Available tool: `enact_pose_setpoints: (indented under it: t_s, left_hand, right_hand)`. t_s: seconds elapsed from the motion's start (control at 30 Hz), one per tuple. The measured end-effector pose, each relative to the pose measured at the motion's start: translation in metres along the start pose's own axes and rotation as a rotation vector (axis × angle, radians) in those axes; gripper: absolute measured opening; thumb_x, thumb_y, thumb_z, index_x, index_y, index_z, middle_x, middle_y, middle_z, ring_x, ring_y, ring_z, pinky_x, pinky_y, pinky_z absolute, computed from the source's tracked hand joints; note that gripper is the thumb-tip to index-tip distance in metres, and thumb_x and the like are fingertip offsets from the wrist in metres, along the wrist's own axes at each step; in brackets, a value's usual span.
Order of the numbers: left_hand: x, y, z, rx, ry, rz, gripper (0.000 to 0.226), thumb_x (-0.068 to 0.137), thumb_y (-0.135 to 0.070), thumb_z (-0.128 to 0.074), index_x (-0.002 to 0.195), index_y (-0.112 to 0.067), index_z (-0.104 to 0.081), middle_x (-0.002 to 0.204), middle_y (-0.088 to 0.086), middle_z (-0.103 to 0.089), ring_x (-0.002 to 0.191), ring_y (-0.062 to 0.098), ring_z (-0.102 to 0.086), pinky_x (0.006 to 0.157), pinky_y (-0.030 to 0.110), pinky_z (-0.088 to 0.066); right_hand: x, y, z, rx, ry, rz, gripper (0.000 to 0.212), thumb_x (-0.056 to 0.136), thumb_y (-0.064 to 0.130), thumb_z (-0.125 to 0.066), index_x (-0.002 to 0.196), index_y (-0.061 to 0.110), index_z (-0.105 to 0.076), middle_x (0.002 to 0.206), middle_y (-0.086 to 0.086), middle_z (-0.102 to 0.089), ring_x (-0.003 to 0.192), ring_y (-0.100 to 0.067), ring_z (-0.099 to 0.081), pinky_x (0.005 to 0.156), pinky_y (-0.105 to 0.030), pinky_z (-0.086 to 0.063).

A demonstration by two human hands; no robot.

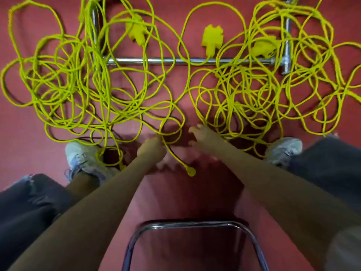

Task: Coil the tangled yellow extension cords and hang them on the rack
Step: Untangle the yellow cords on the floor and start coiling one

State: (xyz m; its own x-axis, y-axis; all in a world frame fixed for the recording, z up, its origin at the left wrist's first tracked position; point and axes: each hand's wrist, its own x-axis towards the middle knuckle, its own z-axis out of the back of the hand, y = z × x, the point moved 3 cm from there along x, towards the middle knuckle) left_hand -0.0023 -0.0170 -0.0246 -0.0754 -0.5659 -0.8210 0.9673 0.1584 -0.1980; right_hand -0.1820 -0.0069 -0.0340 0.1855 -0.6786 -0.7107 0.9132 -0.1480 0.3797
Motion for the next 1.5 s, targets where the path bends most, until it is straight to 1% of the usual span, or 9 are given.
enact_pose_setpoints:
  t_s: [0.3,0.43,0.6,0.7,0.87,1.0,1.2,1.33,1.5]
  left_hand:
    - [0.032,0.026,-0.062,-0.923,-0.011,0.235,0.060,0.058,-0.015,-0.065,0.116,-0.004,-0.056,0.096,0.010,-0.068,0.098,0.031,-0.064,0.091,0.044,-0.049]
    - [0.032,0.022,-0.062,-1.174,-0.008,0.309,0.049,0.080,0.010,-0.062,0.126,0.006,-0.047,0.083,0.006,-0.060,0.072,0.018,-0.058,0.068,0.029,-0.049]
    - [0.030,0.011,-0.055,-1.336,-0.005,0.279,0.048,0.088,0.013,-0.053,0.129,-0.006,-0.037,0.092,0.004,-0.061,0.080,0.012,-0.061,0.066,0.025,-0.050]
    - [0.021,-0.003,-0.038,-1.329,-0.010,0.168,0.049,0.091,0.015,-0.047,0.126,-0.017,-0.035,0.099,0.003,-0.060,0.083,0.006,-0.062,0.067,0.022,-0.050]
    - [-0.015,-0.034,0.008,-1.171,0.049,0.021,0.045,0.094,0.008,-0.045,0.138,-0.001,-0.044,0.098,0.000,-0.058,0.075,0.005,-0.055,0.057,0.012,-0.049]
    - [-0.043,-0.067,0.049,-1.148,-0.061,-0.163,0.054,0.091,0.017,-0.040,0.141,-0.004,-0.036,0.093,-0.008,-0.051,0.061,-0.004,-0.052,0.053,0.011,-0.039]
    - [-0.115,-0.097,0.142,-0.761,-0.394,-0.484,0.055,0.081,0.015,-0.058,0.127,-0.014,-0.054,0.082,0.004,-0.047,0.063,0.012,-0.042,0.067,0.033,-0.045]
    - [-0.170,-0.111,0.194,-0.535,-0.584,-0.615,0.060,0.079,0.001,-0.072,0.134,-0.014,-0.053,0.117,0.011,-0.040,0.107,0.020,-0.043,0.103,0.033,-0.036]
    - [-0.230,-0.120,0.241,-0.452,-0.465,-0.892,0.047,0.085,-0.011,-0.072,0.127,-0.015,-0.052,0.117,0.001,-0.060,0.112,0.009,-0.053,0.101,0.022,-0.039]
  right_hand:
    - [0.012,0.024,-0.098,-0.135,-0.049,-0.080,0.039,0.086,0.030,-0.062,0.120,0.013,-0.053,0.122,-0.008,-0.048,0.119,-0.029,-0.042,0.091,-0.040,-0.039]
    - [0.015,0.019,-0.105,-0.181,-0.089,-0.077,0.027,0.090,0.020,-0.054,0.114,0.009,-0.059,0.120,-0.011,-0.049,0.117,-0.030,-0.043,0.092,-0.042,-0.039]
    - [0.009,0.010,-0.077,-0.103,-0.243,-0.072,0.023,0.087,0.023,-0.056,0.103,0.007,-0.060,0.107,-0.015,-0.056,0.105,-0.035,-0.052,0.081,-0.044,-0.042]
    - [0.002,-0.002,-0.039,0.065,-0.309,-0.096,0.022,0.081,0.017,-0.055,0.100,0.008,-0.057,0.103,-0.014,-0.059,0.100,-0.033,-0.055,0.079,-0.042,-0.041]
    - [-0.027,0.011,0.050,0.226,-0.545,0.041,0.020,0.070,0.020,-0.053,0.083,0.006,-0.059,0.075,-0.013,-0.063,0.077,-0.034,-0.061,0.070,-0.042,-0.047]
    - [-0.058,0.036,0.112,0.167,-0.629,0.131,0.026,0.076,0.022,-0.054,0.091,0.004,-0.063,0.085,-0.013,-0.068,0.088,-0.034,-0.063,0.081,-0.042,-0.043]
    - [-0.138,0.062,0.198,0.417,-0.784,0.264,0.016,0.082,0.011,-0.058,0.094,0.002,-0.060,0.087,-0.009,-0.060,0.087,-0.026,-0.057,0.084,-0.037,-0.043]
    - [-0.198,0.091,0.243,0.573,-0.841,0.407,0.009,0.082,0.016,-0.053,0.091,0.013,-0.054,0.085,0.008,-0.052,0.084,-0.005,-0.047,0.078,-0.015,-0.036]
    - [-0.251,0.119,0.300,0.912,-0.902,0.527,0.020,0.092,0.007,-0.052,0.083,0.024,-0.050,0.080,0.006,-0.060,0.073,0.008,-0.055,0.073,-0.009,-0.039]
